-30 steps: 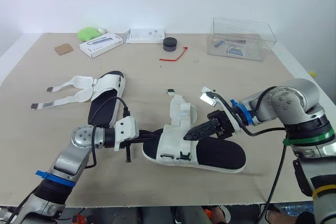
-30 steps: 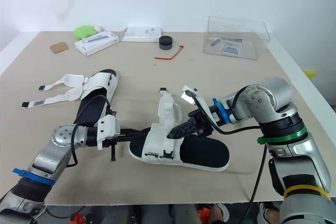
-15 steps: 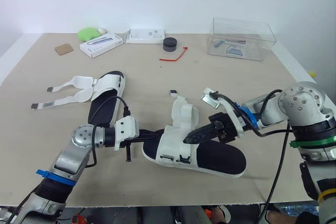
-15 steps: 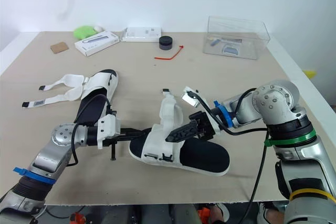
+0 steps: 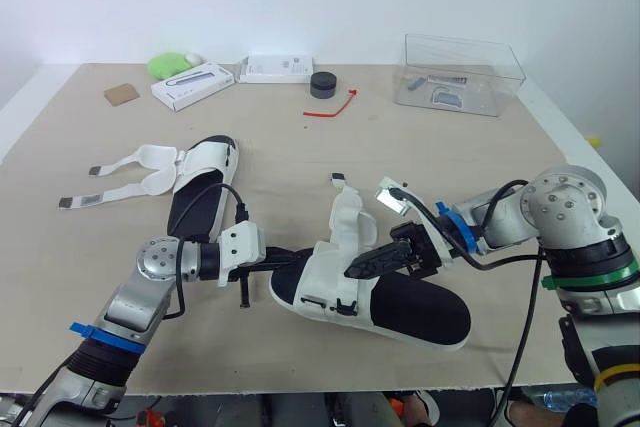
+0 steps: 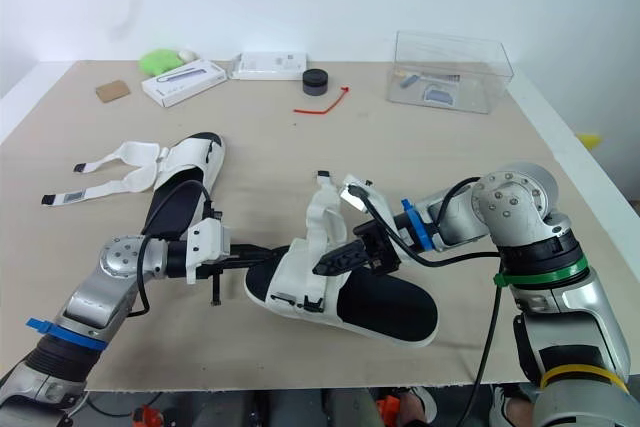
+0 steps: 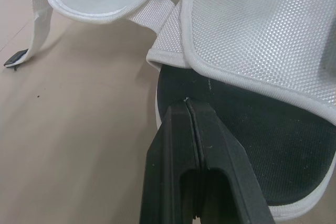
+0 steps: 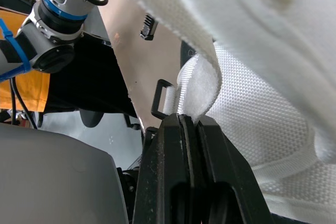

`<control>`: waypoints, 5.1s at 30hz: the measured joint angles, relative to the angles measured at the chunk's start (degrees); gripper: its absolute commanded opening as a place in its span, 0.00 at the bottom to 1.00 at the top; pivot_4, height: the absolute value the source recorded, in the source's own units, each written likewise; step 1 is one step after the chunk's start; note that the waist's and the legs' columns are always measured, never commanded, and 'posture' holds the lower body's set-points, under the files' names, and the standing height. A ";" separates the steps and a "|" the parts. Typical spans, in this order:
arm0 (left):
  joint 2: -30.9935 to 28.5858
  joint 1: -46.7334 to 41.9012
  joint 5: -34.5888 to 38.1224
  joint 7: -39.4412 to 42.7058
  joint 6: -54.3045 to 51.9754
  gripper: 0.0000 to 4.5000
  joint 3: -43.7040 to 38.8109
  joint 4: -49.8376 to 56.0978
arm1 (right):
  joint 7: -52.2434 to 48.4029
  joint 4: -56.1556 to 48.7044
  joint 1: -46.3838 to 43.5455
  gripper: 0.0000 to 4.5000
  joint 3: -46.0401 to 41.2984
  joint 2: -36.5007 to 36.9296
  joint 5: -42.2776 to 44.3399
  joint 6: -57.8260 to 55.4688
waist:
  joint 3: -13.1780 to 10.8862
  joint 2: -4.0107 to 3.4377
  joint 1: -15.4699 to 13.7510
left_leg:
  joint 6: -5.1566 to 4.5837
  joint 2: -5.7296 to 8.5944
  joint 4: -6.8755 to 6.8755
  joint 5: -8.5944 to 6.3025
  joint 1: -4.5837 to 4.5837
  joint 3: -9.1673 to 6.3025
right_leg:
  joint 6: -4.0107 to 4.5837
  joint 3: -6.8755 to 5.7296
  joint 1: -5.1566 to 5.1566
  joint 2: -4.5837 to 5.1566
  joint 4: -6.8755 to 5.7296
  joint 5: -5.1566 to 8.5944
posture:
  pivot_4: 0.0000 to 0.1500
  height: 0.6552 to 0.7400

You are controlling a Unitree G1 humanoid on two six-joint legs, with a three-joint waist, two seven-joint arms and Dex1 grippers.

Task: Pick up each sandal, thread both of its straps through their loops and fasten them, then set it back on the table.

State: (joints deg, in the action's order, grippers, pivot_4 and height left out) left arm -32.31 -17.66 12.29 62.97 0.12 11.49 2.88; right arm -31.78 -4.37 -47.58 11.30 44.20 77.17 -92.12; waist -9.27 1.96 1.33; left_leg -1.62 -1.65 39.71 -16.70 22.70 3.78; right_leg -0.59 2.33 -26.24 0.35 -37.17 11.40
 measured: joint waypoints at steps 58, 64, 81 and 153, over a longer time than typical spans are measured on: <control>0.48 0.59 -0.50 1.12 1.69 0.00 0.23 0.44 | 11.72 -4.73 2.97 0.01 -0.67 4.48 14.97 1.08 | 0.10 0.01 -0.04 | 0.00 0.01 0.05 0.00 0.00 0.02 | -0.06 0.02 0.05 0.03 0.03 -0.03 | 1.00 1.00; 0.50 0.17 -0.52 1.09 2.18 0.00 0.57 0.20 | 10.58 -5.60 4.03 0.16 -0.75 4.50 12.92 1.38 | 0.13 0.00 -0.04 | 0.00 0.01 0.05 0.00 0.00 0.02 | -0.06 0.03 0.05 0.02 0.03 -0.03 | 1.00 1.00; 0.24 -0.11 -0.82 1.15 2.02 0.00 1.09 -1.11 | -30.99 -14.50 14.49 0.50 4.00 25.94 -23.26 27.03 | 0.15 -0.04 -0.02 | 0.00 0.01 0.16 0.00 -0.24 0.15 | -0.35 0.05 0.24 -0.07 0.04 0.09 | 1.00 1.00; -1.38 -9.39 -1.95 4.47 -0.43 0.00 -1.51 -12.00 | -22.36 7.19 13.56 0.15 -1.11 -10.98 -59.85 60.71 | 0.16 -0.05 -0.09 | 0.09 0.12 0.17 0.30 -0.41 0.77 | -0.33 0.54 0.24 -0.23 0.05 -0.58 | 1.00 1.00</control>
State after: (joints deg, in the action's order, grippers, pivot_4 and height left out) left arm -33.69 -27.05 10.35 67.44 -0.32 9.98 -9.12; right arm -54.15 2.82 -34.02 10.19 33.23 17.31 -31.41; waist -9.11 1.91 1.24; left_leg -1.53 -1.53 39.88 -16.40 22.29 4.55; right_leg -0.91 2.87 -25.99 0.12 -37.12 10.82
